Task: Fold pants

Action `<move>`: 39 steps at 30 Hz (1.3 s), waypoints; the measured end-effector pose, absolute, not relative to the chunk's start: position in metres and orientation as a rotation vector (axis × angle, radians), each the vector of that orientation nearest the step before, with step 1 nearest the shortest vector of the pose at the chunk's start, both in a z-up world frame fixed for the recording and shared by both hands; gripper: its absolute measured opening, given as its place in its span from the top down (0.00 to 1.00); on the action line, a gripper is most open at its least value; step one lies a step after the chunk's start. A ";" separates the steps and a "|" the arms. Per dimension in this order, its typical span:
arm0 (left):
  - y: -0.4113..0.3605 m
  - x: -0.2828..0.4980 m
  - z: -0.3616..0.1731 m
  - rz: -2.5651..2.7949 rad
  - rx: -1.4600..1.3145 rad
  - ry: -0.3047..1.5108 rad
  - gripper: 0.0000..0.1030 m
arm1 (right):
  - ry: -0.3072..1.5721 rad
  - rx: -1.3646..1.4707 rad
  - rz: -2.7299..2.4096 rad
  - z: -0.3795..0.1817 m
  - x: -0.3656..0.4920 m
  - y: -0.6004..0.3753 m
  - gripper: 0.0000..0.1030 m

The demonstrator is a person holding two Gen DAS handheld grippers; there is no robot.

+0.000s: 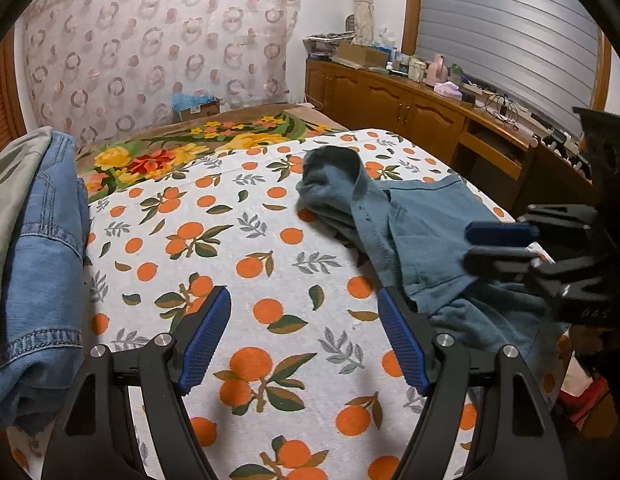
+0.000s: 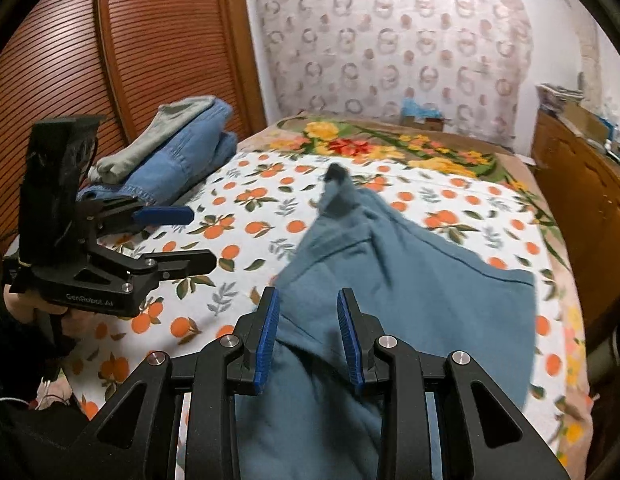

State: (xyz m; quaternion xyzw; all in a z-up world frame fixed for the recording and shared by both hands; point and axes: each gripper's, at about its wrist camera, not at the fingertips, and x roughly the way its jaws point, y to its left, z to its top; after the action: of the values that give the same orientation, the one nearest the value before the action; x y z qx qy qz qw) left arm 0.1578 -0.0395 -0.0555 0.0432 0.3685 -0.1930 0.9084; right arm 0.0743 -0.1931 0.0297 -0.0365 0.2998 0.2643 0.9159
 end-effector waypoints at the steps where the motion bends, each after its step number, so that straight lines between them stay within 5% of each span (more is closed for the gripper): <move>1: -0.039 0.158 -0.056 -0.398 0.088 0.761 0.25 | 0.624 -0.079 0.552 0.028 0.077 -0.191 0.70; 19: -0.030 0.163 -0.065 -0.401 0.060 0.792 0.25 | 0.735 -0.224 0.576 0.005 0.112 -0.141 0.70; 24: -0.029 0.163 -0.067 -0.400 0.059 0.795 0.25 | 0.729 -0.217 0.564 0.004 0.113 -0.142 0.95; 39: -0.057 0.177 -0.054 -0.441 0.122 0.788 0.25 | 0.596 -0.109 0.488 0.034 0.100 -0.195 0.96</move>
State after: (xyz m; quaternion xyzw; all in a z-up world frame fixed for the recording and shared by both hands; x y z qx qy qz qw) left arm 0.1775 -0.0566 -0.0535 0.0589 0.3806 -0.2128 0.8980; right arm 0.0997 -0.1951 0.0344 -0.0533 0.2905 0.2380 0.9253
